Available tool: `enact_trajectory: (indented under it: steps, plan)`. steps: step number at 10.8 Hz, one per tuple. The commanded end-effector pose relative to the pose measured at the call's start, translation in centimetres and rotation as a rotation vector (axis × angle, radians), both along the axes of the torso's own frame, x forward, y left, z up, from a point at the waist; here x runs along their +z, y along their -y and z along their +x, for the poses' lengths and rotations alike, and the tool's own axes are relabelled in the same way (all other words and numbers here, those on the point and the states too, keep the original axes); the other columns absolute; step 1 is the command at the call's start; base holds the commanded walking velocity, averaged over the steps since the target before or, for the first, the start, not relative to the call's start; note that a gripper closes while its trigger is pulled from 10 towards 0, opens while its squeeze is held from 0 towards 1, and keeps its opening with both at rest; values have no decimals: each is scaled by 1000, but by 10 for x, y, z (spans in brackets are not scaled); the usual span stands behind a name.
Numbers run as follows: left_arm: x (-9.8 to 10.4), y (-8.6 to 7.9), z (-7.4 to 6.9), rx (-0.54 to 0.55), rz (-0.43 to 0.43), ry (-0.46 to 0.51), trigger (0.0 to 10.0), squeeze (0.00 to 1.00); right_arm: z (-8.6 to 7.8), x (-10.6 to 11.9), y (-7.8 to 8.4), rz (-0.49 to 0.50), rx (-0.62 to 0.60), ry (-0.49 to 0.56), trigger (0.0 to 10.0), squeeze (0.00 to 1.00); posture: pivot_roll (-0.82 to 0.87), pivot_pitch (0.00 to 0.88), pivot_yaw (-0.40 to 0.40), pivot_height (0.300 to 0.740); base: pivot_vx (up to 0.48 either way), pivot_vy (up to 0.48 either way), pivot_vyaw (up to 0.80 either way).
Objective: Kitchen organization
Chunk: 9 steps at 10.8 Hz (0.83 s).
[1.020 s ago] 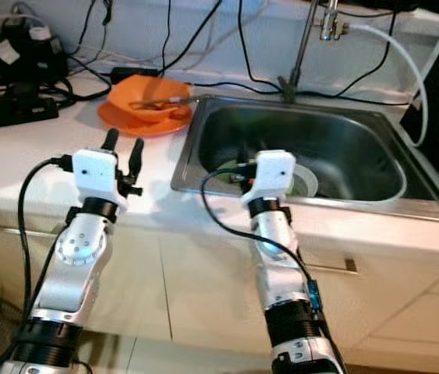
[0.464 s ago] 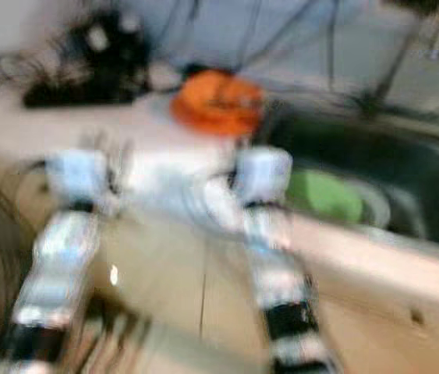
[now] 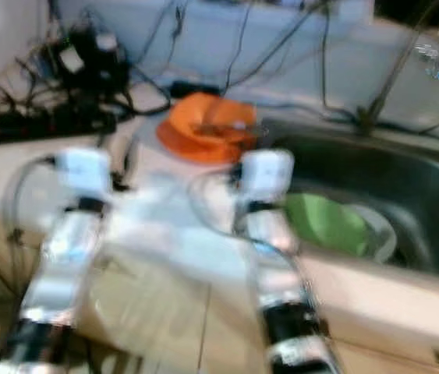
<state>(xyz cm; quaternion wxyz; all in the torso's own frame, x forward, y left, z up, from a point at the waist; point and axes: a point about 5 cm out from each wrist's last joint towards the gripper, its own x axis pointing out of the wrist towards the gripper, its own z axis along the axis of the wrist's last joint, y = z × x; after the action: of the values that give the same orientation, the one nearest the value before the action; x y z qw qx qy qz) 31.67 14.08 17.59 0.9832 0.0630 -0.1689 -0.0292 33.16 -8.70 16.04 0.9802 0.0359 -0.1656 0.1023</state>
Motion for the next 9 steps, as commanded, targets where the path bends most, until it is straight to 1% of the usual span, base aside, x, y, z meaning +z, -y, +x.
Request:
enact_trajectory:
  steps: [1,2,3,4,5,6,7,8,9]
  plan:
    - [3,13,-1,-51,-9,9,10000,0,1,2,15,-1,-47,7,10000,0,229,0,-33,740,0,0,0]
    - [3,15,0,-68,-1,-1,10000,0,2,4,16,-2,-52,14,10000,0,227,0,-34,740,0,0,0]
    - [8,18,1,-115,-6,-1,10000,0,4,10,21,-2,-68,32,10000,0,227,0,-35,740,0,0,0]
    - [12,22,2,-191,7,-13,10000,0,7,14,28,-21,-83,46,10000,0,227,0,-35,740,0,0,0]
    - [15,22,3,-242,31,-37,10000,0,9,21,38,-27,-109,61,10000,0,229,0,-36,740,0,0,0]
    - [18,18,6,-283,46,-81,10000,0,13,31,52,-56,-147,82,10000,0,226,0,-36,740,0,0,0]
    - [20,17,7,-297,53,-94,10000,0,14,31,56,-69,-165,72,10000,0,225,0,-35,740,0,0,0]
    - [26,17,8,-351,64,-133,10000,0,15,34,65,-69,-200,69,10000,0,225,0,-33,740,0,0,0]
    - [34,15,11,-378,52,-183,10000,0,17,35,69,-80,-217,63,10000,0,227,0,-33,740,0,0,0]
